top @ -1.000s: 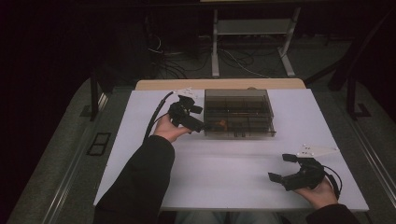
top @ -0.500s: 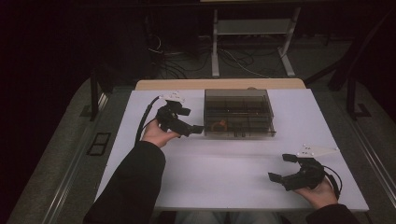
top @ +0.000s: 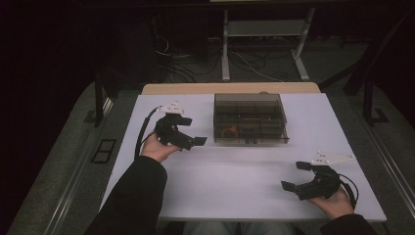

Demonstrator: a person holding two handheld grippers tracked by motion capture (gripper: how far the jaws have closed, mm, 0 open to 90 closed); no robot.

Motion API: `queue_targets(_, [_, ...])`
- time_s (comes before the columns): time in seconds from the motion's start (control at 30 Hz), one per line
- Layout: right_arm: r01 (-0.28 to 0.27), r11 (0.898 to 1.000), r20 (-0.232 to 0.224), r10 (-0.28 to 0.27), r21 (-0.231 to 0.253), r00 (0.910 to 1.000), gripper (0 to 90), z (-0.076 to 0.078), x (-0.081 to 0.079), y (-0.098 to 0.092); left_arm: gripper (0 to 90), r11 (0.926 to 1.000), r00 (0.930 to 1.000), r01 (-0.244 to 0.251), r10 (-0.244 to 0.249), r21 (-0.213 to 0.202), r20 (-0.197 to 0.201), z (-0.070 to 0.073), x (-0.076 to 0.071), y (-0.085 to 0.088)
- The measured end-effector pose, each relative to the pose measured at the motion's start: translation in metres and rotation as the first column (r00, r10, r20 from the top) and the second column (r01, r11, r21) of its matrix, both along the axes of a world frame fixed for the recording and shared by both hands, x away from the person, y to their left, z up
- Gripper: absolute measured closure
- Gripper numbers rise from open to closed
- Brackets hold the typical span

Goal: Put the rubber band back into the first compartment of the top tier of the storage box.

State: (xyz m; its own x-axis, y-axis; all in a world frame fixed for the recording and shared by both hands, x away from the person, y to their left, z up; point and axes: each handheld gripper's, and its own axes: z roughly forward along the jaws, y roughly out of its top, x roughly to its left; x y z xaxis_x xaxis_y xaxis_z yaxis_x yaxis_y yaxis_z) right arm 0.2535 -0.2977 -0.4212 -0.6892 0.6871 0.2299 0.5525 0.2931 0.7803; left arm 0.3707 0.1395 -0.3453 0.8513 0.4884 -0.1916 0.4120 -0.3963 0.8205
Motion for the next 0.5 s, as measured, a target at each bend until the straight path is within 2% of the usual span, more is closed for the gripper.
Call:
queue_targets(0.23, [0.002, 1.000, -0.003, -0.002, 0.000, 1.0000, 0.5, 0.000, 0.000, 0.000, 0.0, 0.9996, 0.9998, -0.022, 0.022, -0.017, -0.001, -0.007, -0.011, 0.008])
queue_targets(0.3, [0.002, 1.000, 0.002, -0.002, -0.002, 1.0000, 0.5, -0.001, 0.000, 0.000, 0.0, 0.9997, 0.9997, -0.023, 0.023, -0.008, -0.001, -0.009, -0.014, 0.011])
queue_targets(0.5, [0.003, 1.000, -0.002, -0.003, -0.001, 1.0000, 0.5, 0.000, 0.000, 0.000, 0.0, 0.9991, 0.9992, -0.040, 0.040, -0.015, -0.006, -0.018, -0.024, 0.019])
